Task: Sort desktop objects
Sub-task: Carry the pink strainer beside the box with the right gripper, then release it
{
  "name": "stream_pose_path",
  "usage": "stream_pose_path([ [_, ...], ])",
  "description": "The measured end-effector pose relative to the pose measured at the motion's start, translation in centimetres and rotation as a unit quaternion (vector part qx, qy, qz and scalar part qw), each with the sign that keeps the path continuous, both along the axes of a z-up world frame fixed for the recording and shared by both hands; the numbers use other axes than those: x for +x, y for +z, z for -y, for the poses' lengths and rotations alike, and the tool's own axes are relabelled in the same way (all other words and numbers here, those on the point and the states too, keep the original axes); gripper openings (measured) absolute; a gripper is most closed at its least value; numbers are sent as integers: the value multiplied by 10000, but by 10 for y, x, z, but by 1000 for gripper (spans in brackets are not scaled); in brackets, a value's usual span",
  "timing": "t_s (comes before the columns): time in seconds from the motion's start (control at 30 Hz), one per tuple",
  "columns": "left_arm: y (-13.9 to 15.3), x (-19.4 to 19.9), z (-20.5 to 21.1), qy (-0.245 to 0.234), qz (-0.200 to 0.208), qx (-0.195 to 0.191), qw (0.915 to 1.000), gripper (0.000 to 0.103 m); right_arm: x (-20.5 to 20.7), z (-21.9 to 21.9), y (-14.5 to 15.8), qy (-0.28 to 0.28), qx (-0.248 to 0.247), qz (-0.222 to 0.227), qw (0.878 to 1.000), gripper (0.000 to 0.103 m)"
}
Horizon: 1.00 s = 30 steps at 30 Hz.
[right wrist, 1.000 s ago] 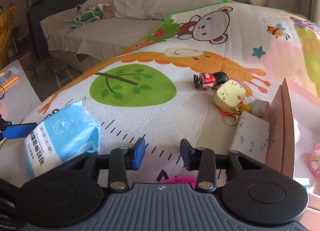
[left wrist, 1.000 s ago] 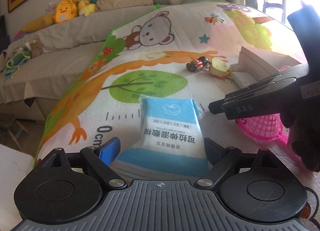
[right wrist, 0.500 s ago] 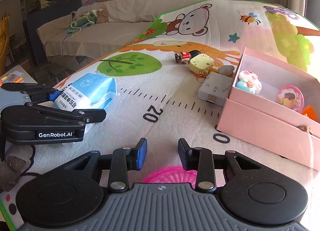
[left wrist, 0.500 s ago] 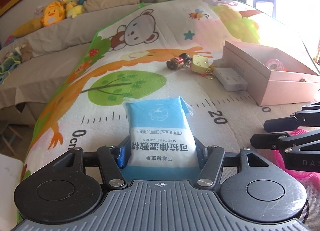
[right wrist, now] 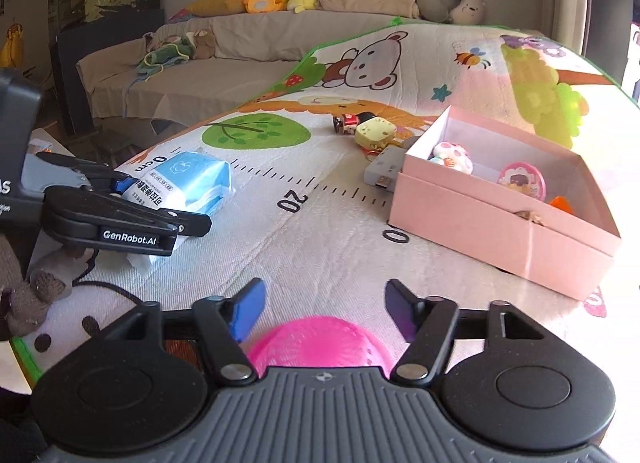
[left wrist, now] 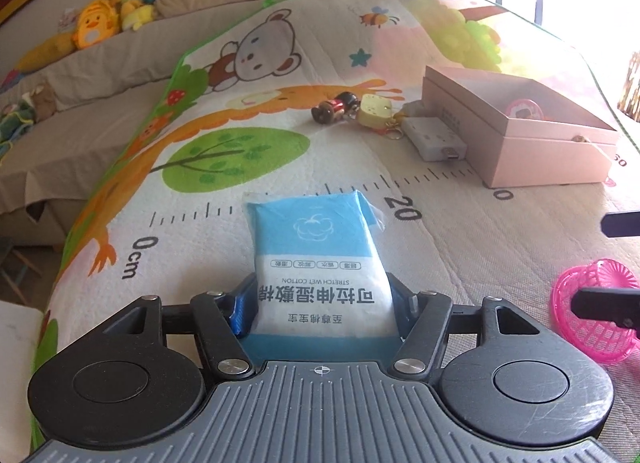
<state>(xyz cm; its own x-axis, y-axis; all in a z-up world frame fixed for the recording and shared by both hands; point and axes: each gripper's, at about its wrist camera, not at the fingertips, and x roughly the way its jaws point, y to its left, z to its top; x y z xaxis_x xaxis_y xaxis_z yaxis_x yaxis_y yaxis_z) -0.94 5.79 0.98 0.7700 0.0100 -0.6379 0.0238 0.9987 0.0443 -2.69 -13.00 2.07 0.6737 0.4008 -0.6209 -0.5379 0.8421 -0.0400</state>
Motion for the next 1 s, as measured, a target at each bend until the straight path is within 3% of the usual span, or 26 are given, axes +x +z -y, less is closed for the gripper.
stream_pose_path([
  [0.2, 1, -1, 10, 3, -5, 20, 10000, 69, -19, 34, -8, 278, 16, -595, 9978, 84],
  [0.3, 1, -3, 15, -88, -3, -53, 9999, 71, -24, 40, -12, 209, -76, -571, 9981, 68],
  [0.4, 1, -5, 21, -198, -3, -60, 9998, 71, -16, 38, -10, 83, -75, -567, 9983, 41],
  [0.5, 0, -8, 26, -302, 0, -58, 9995, 71, 3, 34, -12, -70, 11, -553, 9984, 35],
  [0.67, -2, -9, 30, -351, 9, -35, 9994, 75, 26, 22, -15, -156, 32, -402, 9991, 34],
  [0.8, -2, -9, 28, -299, -4, -74, 9995, 78, 33, 18, -11, -167, -46, -297, 9994, 35],
  [0.83, -2, -8, 28, -289, -9, -80, 9995, 79, 31, 22, -8, -144, -34, -293, 9995, 39],
  [0.93, -2, -7, 29, -289, -17, -84, 9995, 80, 14, 40, 3, 31, 12, -322, 9995, 78],
  [1.0, -2, -6, 32, -318, -43, -103, 9994, 80, 0, 53, 5, 90, 22, -408, 9991, 81],
])
